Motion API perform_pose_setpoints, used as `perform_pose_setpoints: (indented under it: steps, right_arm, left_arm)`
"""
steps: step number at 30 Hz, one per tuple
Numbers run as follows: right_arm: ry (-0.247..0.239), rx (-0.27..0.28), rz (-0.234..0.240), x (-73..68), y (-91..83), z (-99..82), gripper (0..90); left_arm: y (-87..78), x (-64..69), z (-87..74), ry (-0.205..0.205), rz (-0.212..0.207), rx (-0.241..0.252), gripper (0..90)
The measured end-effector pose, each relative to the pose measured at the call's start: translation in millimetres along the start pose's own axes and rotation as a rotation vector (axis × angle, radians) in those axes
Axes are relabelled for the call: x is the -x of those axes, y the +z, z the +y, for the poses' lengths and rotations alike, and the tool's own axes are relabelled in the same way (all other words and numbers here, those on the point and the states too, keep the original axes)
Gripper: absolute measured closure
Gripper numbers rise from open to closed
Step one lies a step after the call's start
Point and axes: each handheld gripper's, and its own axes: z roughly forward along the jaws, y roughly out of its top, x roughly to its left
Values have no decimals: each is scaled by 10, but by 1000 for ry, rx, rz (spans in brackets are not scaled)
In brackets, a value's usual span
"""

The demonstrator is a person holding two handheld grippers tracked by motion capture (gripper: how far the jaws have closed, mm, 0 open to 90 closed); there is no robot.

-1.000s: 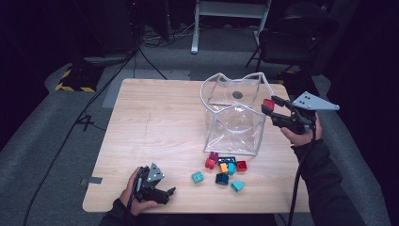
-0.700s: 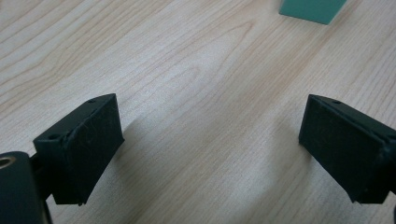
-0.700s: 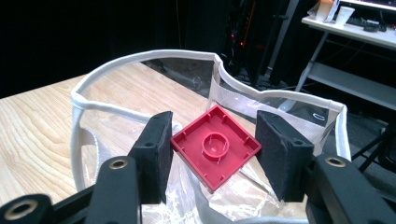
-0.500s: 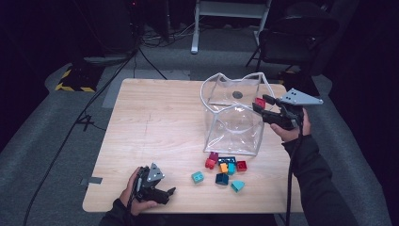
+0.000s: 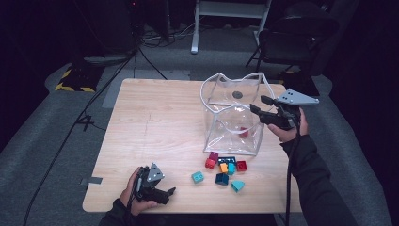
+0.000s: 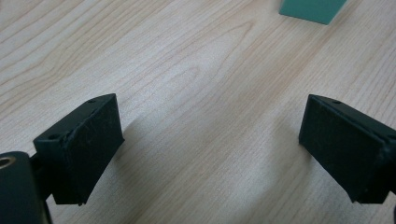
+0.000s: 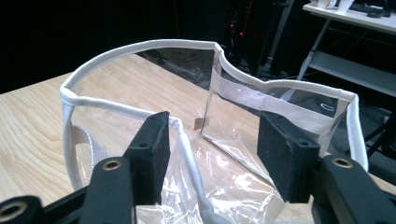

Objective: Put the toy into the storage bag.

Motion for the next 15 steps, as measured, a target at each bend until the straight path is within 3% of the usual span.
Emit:
perform_pose_setpoints:
  steps: [15]
  right_arm:
    - [-5,32,-15,27,-210,-24,415]
  left_arm:
    - [0,0,0,0,0,0,64]
